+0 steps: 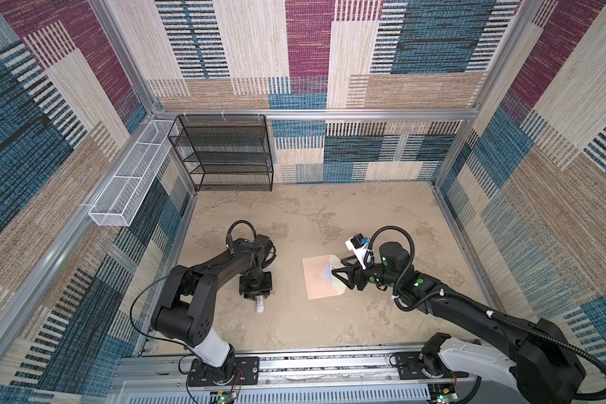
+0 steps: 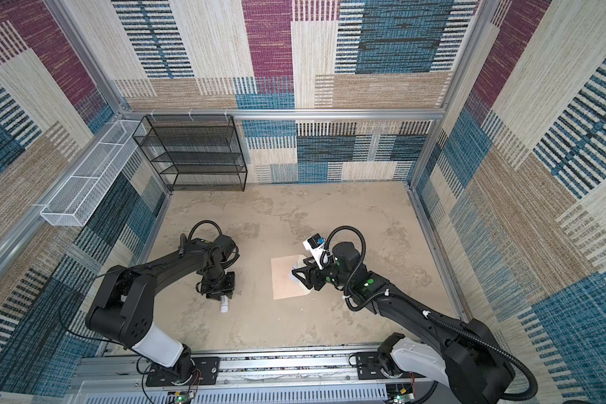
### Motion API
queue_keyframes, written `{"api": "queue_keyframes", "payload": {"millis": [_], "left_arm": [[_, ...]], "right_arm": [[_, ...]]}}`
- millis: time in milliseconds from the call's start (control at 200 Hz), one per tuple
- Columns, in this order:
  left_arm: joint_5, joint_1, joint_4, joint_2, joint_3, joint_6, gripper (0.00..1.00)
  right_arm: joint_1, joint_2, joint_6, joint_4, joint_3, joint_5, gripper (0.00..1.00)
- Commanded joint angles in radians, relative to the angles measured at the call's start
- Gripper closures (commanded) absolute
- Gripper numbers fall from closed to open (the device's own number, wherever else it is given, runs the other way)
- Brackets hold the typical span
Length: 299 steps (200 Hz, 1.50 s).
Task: Place the letter into the envelope and seal it
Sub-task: 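Lower the left gripper over the white glue stick and grasp it, then lift the glue stick upright with the left gripper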
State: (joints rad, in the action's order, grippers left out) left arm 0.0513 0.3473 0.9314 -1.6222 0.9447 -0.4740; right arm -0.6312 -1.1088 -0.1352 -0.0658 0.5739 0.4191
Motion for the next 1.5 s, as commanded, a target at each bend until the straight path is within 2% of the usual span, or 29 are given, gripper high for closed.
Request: {"api": "queue_keyframes", "payload": {"millis": [0, 351, 716, 1107, 1317, 1493], "left_arm": [[-0.024, -0.003, 0.011, -0.015, 0.002, 0.032, 0.61], [0.018, -0.002, -0.016, -0.024, -0.001, 0.052, 0.8], [0.083, 0.037, -0.03, -0.065, 0.043, 0.075, 0.81], [0.064, 0.053, 0.033, -0.151, 0.055, 0.037, 0.74], [0.048, 0.06, 0.036, -0.181, 0.067, 0.011, 0.61], [0.016, 0.083, 0.034, -0.189, 0.064, -0.02, 0.57]], "right_arm": [[-0.002, -0.005, -0.01, -0.02, 0.012, 0.004, 0.34], [-0.002, -0.016, -0.015, -0.005, 0.027, 0.003, 0.34], [-0.002, -0.055, -0.005, -0.002, 0.058, 0.005, 0.35], [-0.001, -0.069, -0.001, 0.026, 0.091, -0.003, 0.34], [-0.002, -0.068, 0.003, 0.043, 0.103, -0.005, 0.34], [-0.002, -0.059, 0.003, 0.059, 0.103, -0.013, 0.34]]}}
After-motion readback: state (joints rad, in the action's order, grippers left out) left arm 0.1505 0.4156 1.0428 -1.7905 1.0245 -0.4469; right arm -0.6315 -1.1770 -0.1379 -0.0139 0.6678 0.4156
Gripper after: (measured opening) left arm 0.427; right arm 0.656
